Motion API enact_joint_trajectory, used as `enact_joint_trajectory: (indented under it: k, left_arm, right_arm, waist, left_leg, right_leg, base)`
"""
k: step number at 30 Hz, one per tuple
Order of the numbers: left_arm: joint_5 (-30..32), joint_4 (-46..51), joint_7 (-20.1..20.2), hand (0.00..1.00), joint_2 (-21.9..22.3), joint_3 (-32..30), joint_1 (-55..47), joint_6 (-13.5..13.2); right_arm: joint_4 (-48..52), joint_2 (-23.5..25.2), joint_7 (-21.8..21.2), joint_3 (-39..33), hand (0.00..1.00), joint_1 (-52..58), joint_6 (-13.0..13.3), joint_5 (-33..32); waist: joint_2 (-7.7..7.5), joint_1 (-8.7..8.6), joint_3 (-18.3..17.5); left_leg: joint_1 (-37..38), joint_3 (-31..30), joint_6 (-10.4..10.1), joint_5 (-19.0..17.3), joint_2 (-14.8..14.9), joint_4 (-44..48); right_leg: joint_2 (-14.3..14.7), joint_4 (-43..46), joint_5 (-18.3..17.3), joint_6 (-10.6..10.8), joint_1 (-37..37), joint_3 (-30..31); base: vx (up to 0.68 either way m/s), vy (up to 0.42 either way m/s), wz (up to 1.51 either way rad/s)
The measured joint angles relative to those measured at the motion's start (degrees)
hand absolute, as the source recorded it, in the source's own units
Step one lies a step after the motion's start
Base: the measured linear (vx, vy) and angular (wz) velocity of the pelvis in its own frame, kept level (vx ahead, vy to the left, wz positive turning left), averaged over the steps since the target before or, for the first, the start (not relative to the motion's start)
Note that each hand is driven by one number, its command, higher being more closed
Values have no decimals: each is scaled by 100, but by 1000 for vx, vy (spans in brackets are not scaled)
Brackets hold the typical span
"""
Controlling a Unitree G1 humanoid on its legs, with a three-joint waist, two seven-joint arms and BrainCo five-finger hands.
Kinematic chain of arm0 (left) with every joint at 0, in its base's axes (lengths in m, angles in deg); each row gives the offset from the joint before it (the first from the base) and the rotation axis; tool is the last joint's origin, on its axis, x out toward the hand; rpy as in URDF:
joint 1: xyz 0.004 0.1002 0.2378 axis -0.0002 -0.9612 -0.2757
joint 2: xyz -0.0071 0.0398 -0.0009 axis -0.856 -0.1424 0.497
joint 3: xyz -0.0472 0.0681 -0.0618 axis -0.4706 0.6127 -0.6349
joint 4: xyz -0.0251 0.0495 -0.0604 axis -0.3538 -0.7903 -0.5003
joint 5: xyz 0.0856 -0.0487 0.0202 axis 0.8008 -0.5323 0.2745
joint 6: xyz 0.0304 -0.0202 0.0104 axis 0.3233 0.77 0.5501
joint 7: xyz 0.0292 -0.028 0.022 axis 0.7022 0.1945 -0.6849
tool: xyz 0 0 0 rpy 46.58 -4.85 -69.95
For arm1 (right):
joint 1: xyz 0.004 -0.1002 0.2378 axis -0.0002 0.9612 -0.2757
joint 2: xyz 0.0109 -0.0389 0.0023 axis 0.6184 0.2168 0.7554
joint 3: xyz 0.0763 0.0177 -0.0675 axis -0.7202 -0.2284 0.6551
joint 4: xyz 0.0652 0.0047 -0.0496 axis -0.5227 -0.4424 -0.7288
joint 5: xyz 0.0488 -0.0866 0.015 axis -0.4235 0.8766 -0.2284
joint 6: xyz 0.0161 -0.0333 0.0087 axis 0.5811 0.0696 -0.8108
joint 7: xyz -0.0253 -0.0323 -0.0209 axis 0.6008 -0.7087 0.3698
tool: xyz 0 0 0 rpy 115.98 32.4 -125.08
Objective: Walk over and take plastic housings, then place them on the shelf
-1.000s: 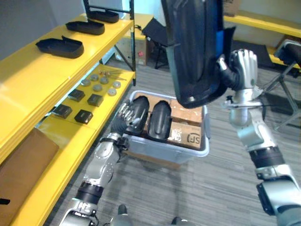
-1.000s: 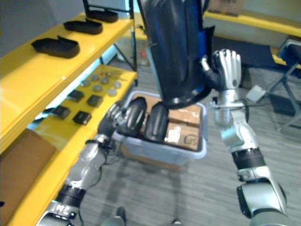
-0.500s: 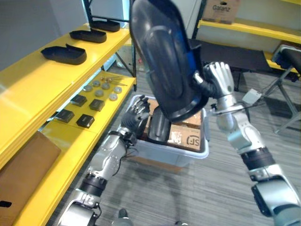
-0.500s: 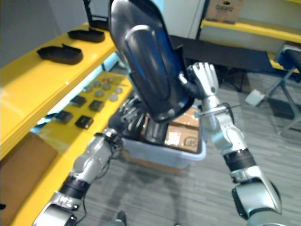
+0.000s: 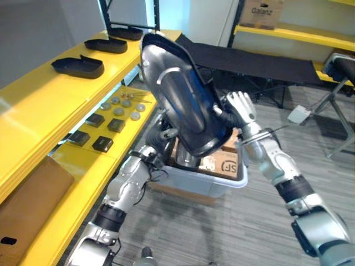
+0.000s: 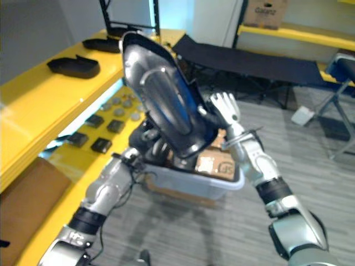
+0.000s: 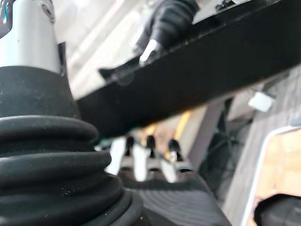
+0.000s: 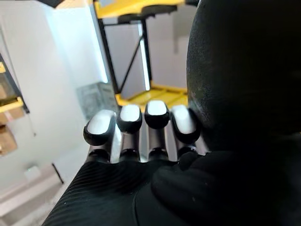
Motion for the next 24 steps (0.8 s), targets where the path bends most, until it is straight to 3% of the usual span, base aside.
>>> enact_joint_trajectory:
  k: [9, 14, 15, 24]
  left_arm:
    - [553, 15, -294, 0, 9, 173, -2, 60]
    - [868, 9, -305, 0, 7, 169, -2, 316]
    - [927, -2, -304, 100, 7, 169, -2, 357]
    - [1196, -293, -517, 100, -13, 140, -5, 384]
  right_arm:
    - [-197, 217, 0, 333, 100, -136, -24, -6]
    - [-256, 281, 0, 368, 100, -163, -52, -11]
    - [-311, 309, 0, 376, 100, -199, -57, -11]
    - [-440, 350, 27, 572, 100, -555, -161, -13]
  waist:
    - [9, 54, -105]
    - [9, 115, -105]
    - [9, 135, -105]
    - [9, 175, -105]
  left_leg:
    - [47, -37, 1, 16, -1, -1]
    - [41, -123, 4, 27, -21, -3]
    - [39, -124, 4, 28, -22, -3]
    - [29, -132, 4, 29, -38, -3]
  right_leg:
    - [0, 1, 0, 0, 46, -25]
    - [-9, -7, 0, 1, 97, -120]
    - [-8, -10, 0, 1, 97, -122]
    - [-12, -42, 10, 14, 102, -128]
  base:
    - [-3, 1, 1]
    - [0, 1, 8]
    - [0, 0, 0]
    - [0, 0, 0]
